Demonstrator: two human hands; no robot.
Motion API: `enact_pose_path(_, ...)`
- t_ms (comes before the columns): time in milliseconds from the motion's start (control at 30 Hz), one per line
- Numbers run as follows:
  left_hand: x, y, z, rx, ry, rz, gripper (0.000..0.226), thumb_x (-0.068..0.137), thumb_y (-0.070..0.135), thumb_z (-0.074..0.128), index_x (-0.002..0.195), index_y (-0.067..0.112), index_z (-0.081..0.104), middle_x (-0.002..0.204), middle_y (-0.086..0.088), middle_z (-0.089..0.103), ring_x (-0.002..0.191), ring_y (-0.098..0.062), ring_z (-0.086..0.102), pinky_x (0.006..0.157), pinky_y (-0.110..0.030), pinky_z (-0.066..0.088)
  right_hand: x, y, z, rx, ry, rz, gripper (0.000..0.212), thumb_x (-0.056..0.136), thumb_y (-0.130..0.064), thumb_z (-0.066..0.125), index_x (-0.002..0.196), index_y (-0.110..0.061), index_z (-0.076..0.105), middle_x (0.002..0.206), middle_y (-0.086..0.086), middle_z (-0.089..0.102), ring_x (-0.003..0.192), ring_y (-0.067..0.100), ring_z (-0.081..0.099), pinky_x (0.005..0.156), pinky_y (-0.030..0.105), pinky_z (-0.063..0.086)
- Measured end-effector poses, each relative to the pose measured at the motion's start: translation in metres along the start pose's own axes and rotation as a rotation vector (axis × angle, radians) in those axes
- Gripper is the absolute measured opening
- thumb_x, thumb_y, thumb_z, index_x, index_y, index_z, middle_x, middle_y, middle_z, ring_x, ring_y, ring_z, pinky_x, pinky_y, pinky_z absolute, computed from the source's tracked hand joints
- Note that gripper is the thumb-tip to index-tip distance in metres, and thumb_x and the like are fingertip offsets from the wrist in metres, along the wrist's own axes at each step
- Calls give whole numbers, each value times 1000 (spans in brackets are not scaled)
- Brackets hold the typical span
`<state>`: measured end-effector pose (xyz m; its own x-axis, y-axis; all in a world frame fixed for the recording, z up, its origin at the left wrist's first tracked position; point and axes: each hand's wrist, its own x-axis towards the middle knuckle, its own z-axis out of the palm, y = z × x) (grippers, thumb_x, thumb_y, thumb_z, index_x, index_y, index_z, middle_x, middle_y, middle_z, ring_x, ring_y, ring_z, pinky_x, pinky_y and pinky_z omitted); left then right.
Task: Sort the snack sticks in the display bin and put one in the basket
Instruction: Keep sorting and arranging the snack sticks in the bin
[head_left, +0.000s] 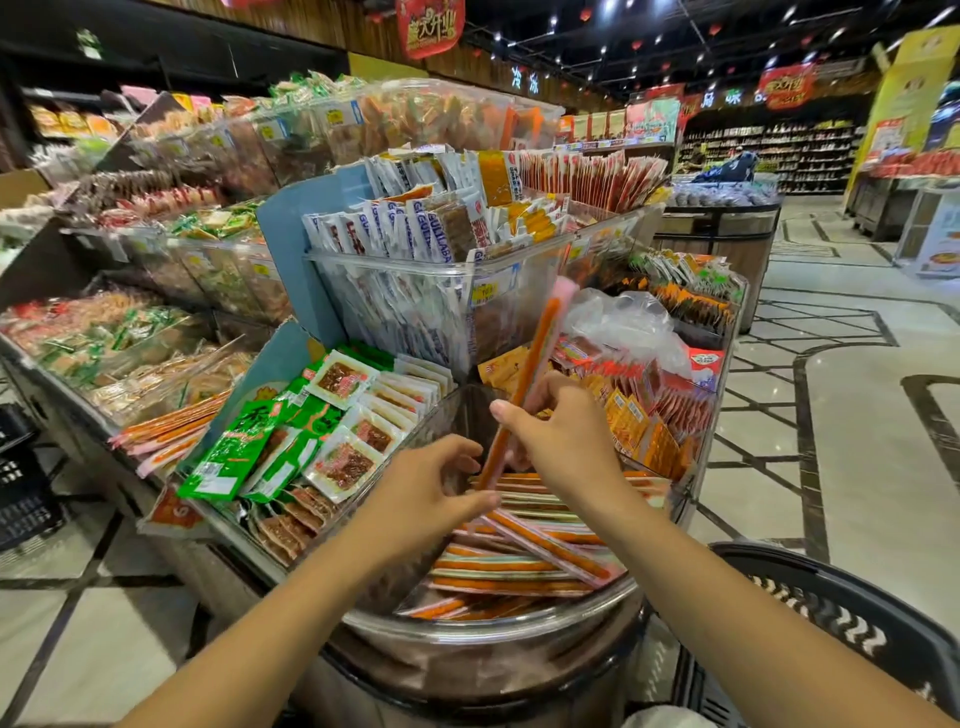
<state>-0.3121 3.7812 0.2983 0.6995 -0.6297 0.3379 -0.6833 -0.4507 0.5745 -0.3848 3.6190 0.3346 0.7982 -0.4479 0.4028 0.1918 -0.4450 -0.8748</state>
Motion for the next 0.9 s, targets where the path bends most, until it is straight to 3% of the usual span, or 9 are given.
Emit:
enact_pose_path(100,1,7,19,110,30,45,25,85,39,77,104,29,64,79,8,67,68,-5,61,66,-26,52,-4,3,-1,48,-27,34,25,95,-25,68,90,-3,58,62,9,68,56,24,70,65,52,60)
enact_pose_path(167,2,5,23,176,62,69,10,90,28,71,96,28,63,75,7,65,66,-7,62,67,-36,54,-4,4,-3,52,-56,35,22,95,-25,68,93,-6,58,67,9,69,58,24,70,64,49,61)
enact_pose_path(300,5,-8,23,271,76,97,3,94,26,63,92,26,62,78,7,66,71,-11,62,67,-41,54,2,-2,-17,51,22,23,21,92,-27,72,100,-19,54,87,1,65,62,12,69,56,26,57)
enact_pose_path(400,7,-15,23,334,53,125,5,95,24,60,90,23,62,78,6,63,72,-12,60,67,-41,53,10,-5,-30,-5,60,5,33,89,-18,75,110,-19,50,87,-5,61,67,-10,61,56,9,49)
enact_pose_path(533,12,-20,23,377,30,128,4,95,23,61,97,24,64,85,7,63,80,-14,61,71,-38,54,11,2,-40,-71,61,-14,44,82,-13,80,110,-22,47,84,-1,63,70,2,64,59,18,52)
enact_pose_path(633,18,-25,25,424,-3,99,8,95,25,61,102,25,64,91,7,63,86,-15,61,75,-37,54,10,12,-48,-159,59,-11,35,80,-15,81,100,-22,53,82,-4,64,67,7,62,63,29,50)
enact_pose_path(800,33,-30,34,494,-49,43,9,96,31,59,103,26,62,96,5,62,91,-17,61,78,-36,53,7,32,-62,-414,44,-101,29,81,-17,80,91,-26,55,91,-11,60,84,4,58,64,16,39)
enact_pose_path(900,46,-32,47,520,-55,45,11,95,27,60,105,24,63,100,2,63,96,-21,62,80,-38,53,2,44,-67,-602,10,-196,23,86,-22,76,99,-26,58,98,-12,50,89,9,55,71,22,43)
